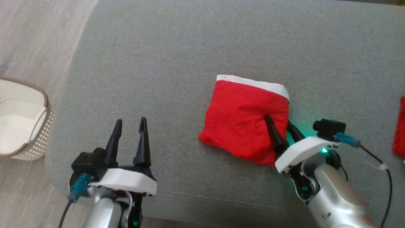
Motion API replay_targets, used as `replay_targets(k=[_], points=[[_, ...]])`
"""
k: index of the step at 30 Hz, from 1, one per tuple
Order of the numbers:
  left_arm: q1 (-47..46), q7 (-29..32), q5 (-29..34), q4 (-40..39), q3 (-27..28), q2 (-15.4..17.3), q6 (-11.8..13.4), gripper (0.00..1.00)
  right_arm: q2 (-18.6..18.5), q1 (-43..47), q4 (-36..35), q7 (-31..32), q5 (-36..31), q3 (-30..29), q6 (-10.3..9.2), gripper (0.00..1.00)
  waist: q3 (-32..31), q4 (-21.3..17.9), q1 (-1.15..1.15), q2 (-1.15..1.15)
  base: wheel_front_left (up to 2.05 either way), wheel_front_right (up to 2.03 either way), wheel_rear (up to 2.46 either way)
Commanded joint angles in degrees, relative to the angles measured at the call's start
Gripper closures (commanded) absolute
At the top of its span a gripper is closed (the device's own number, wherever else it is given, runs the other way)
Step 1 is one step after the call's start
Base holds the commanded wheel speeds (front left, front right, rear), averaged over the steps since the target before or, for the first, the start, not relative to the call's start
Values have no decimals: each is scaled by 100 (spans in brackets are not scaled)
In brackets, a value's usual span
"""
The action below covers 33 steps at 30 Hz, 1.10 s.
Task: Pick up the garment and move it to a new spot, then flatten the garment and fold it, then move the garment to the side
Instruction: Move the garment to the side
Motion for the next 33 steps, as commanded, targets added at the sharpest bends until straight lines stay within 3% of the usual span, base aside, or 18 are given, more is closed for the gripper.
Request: replay_targets(k=[1, 2, 3, 4, 14, 18, 24, 33], points=[[-223, -45, -24, -182, 176, 17, -15, 0, 42, -222, 2, -87, -21, 210, 0, 0, 40, 35, 0, 0, 0, 0, 0], [-230, -45, -24, -185, 172, 17, -15, 0, 42, -282, 105, -121, -71, 251, 0, 0, 53, 44, 0, 0, 0, 0, 0], [-237, -45, -23, -186, 168, 17, -13, 0, 42, -341, 216, -142, -138, 305, 0, 62, 63, 53, 0, 0, 0, 0, 0], [-242, -45, -22, -181, 158, 17, -15, 0, 42, -394, 318, -176, -233, 356, 0, 100, 59, 66, 0, 0, 0, 0, 0], [-225, -45, 35, -186, 133, 17, 4, 0, 42, -752, 708, -449, -1595, 480, 0, 100, -89, -180, 0, 0, 0, 0, 0], [-182, -45, 141, -193, 100, 17, -41, 0, -13, -757, 512, -452, -2504, 446, 0, 100, -267, -605, 0, 0, 0, 0, 0], [-257, -45, 306, -248, 104, 17, -101, 0, -362, -840, -40, -64, -2947, 705, 0, 100, -215, -1257, 0, 0, 0, 0, 0], [-1080, -45, 1066, -259, -74, 17, -613, 0, -1699, -1331, -1643, 969, -2717, 918, 0, 100, 660, -2372, 0, 0, 0, 0, 0]])
